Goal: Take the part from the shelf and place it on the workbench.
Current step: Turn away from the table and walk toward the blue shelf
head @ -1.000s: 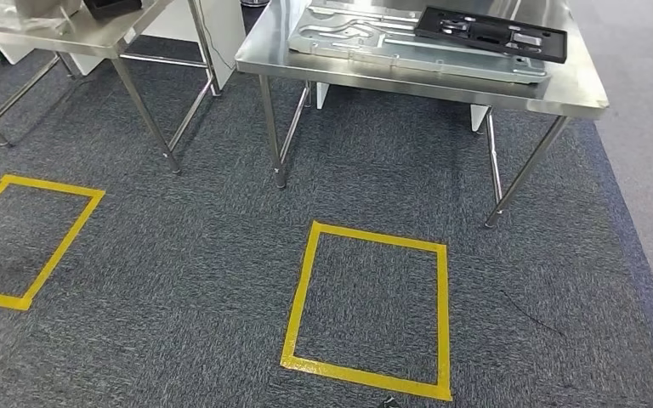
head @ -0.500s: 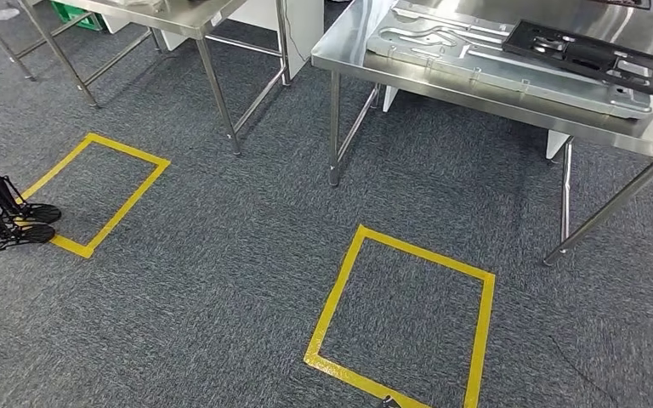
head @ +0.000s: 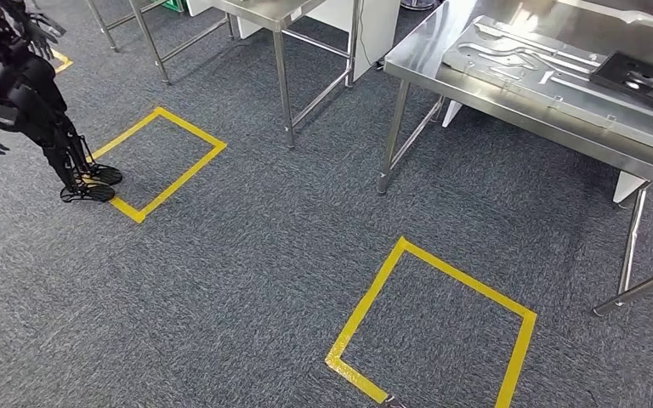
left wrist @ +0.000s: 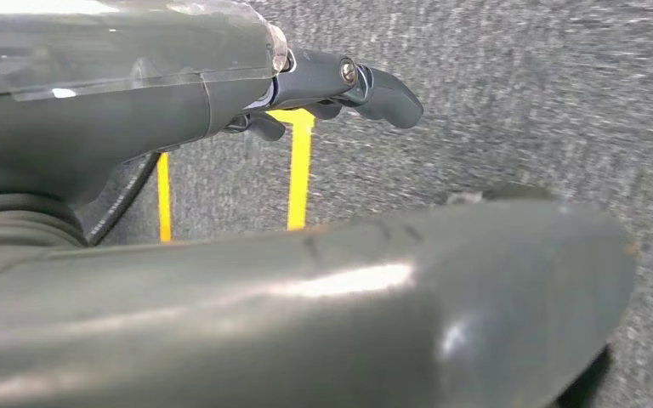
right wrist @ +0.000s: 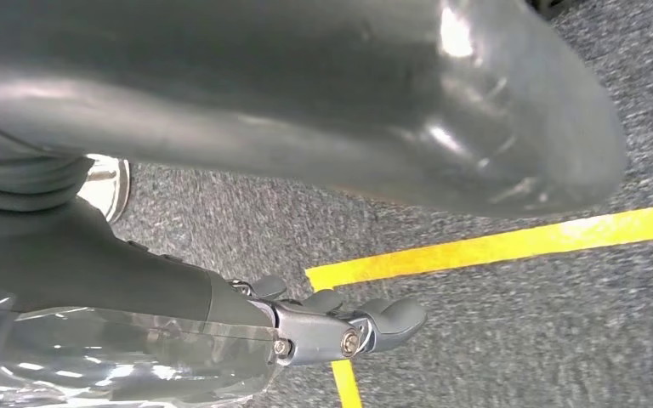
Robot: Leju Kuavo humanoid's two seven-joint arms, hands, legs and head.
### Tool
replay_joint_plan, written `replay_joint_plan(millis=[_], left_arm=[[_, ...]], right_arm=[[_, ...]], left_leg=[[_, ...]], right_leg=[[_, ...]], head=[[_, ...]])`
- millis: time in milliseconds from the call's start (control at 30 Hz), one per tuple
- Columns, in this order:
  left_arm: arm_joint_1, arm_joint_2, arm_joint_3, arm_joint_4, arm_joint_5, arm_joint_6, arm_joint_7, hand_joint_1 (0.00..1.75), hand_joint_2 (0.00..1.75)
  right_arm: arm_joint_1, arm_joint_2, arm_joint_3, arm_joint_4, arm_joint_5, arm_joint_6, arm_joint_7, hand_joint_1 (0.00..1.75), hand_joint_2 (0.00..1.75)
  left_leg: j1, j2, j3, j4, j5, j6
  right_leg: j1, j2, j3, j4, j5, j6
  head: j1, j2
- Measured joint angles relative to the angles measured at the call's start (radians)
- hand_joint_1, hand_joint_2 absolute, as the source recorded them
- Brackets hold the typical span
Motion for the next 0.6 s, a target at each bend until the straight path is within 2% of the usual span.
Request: replay_joint_plan(millis=[33,67,133,167,200,233,267,300,367,400,433,500,533,600], left_arm=[[0.002,0.0,0.0,0.0,0.0,0.0,0.0,0.0,0.0],[0.001,0.0,0.0,0.0,0.0,0.0,-0.001,0.0,0.0],[-0.001,0.0,0.0,0.0,0.0,0.0,-0.002,0.0,0.0],[-0.001,0.0,0.0,0.0,0.0,0.0,-0.002,0.0,0.0],[0.0,0.0,0.0,0.0,0.0,0.0,-0.003,0.0,0.0],[0.002,0.0,0.0,0.0,0.0,0.0,-0.003,0.0,0.0],[0.003,0.001,0.0,0.0,0.0,0.0,-0.003,0.0,0.0],[0.004,0.001,0.0,0.0,0.0,0.0,-0.003,0.0,0.0],[0.004,0.001,0.0,0.0,0.001,0.0,-0.003,0.0,0.0],[0.003,0.001,0.0,0.0,0.001,0.0,-0.004,0.0,0.0],[0.004,0.001,0.0,0.0,0.001,0.0,-0.005,0.0,0.0],[0.008,0.002,0.001,0.0,0.001,0.0,-0.005,0.0,0.0],[0.01,0.003,0.001,0.0,0.002,0.0,-0.005,0.0,0.0],[0.009,0.004,0.001,0.0,0.002,0.0,-0.005,0.0,0.0]], right_arm=[[-0.001,0.0,0.0,0.0,0.0,0.001,0.0,0.0,0.0],[-0.001,0.0,0.0,-0.001,0.0,0.001,0.0,0.0,0.0],[0.003,0.0,0.0,-0.001,0.001,0.003,0.0,0.0,0.0],[0.006,0.0,0.0,0.0,0.001,0.004,0.0,0.0,0.0],[0.008,0.0,0.0,0.0,0.001,0.004,0.0,0.0,0.0],[0.011,0.0,0.0,0.0,0.002,0.005,0.0,0.0,0.0],[0.012,0.0,0.0,0.0,0.002,0.005,0.0,0.0,0.0],[0.012,0.0,0.0,0.0,0.003,0.005,0.0,0.0,0.0],[0.013,-0.002,0.0,0.0,0.004,0.006,0.001,0.0,0.0],[0.012,-0.003,0.0,0.0,0.004,0.006,0.001,0.0,0.0],[0.012,-0.004,0.0,0.001,0.005,0.006,0.002,0.0,0.0],[0.009,-0.004,0.0,0.001,0.006,0.006,0.002,0.0,0.0],[0.009,-0.004,0.0,0.001,0.007,0.006,0.002,0.0,0.0],[0.011,-0.003,0.0,0.001,0.008,0.007,0.002,0.0,0.0]], left_leg=[[0.002,-0.011,0.002,-0.005,0.003,0.006],[0.005,-0.022,0.004,-0.01,0.007,0.012],[0.008,-0.044,0.003,-0.013,0.01,0.019],[0.007,-0.058,0.003,-0.013,0.011,0.02],[0.007,-0.073,0.003,-0.013,0.011,0.021],[0.006,-0.088,0.004,-0.012,0.011,0.02],[0.006,-0.104,0.005,-0.011,0.01,0.02],[0.006,-0.119,0.006,-0.008,0.01,0.018],[0.006,-0.145,0.004,-0.002,0.008,0.012],[0.007,-0.157,0.0,0.0,0.008,0.006],[0.009,-0.168,-0.004,0.0,0.009,-0.001],[0.013,-0.183,-0.009,-0.001,0.012,-0.015],[0.012,-0.167,-0.014,0.007,0.006,-0.02],[0.009,-0.103,-0.05,0.081,-0.038,-0.027]], right_leg=[[-0.002,0.018,-0.003,0.011,-0.011,0.005],[-0.005,0.045,-0.016,0.041,-0.033,0.009],[-0.007,0.102,-0.075,0.161,-0.096,0.012],[-0.007,0.114,-0.11,0.228,-0.12,0.013],[-0.007,0.119,-0.137,0.272,-0.127,0.014],[-0.007,0.121,-0.147,0.28,-0.112,0.013],[-0.007,0.125,-0.137,0.246,-0.079,0.011],[-0.007,0.139,-0.111,0.18,-0.034,0.008],[-0.01,0.193,-0.062,0.058,0.022,-0.001],[-0.01,0.212,-0.049,0.026,0.03,-0.005],[-0.009,0.22,-0.046,0.016,0.028,-0.009],[-0.008,0.197,-0.042,0.008,0.032,-0.019],[-0.01,0.183,-0.038,0.002,0.034,-0.026],[-0.012,0.15,-0.032,-0.008,0.038,-0.038]], head=[[0.0,0.0],[0.0,0.0],[0.0,0.0],[0.0,0.0],[0.0,0.0],[0.0,0.0],[0.0,0.0],[0.0,0.0],[0.0,0.0],[0.0,0.0],[0.0,0.0],[0.0,0.0],[0.0,0.0],[0.0,0.0]])
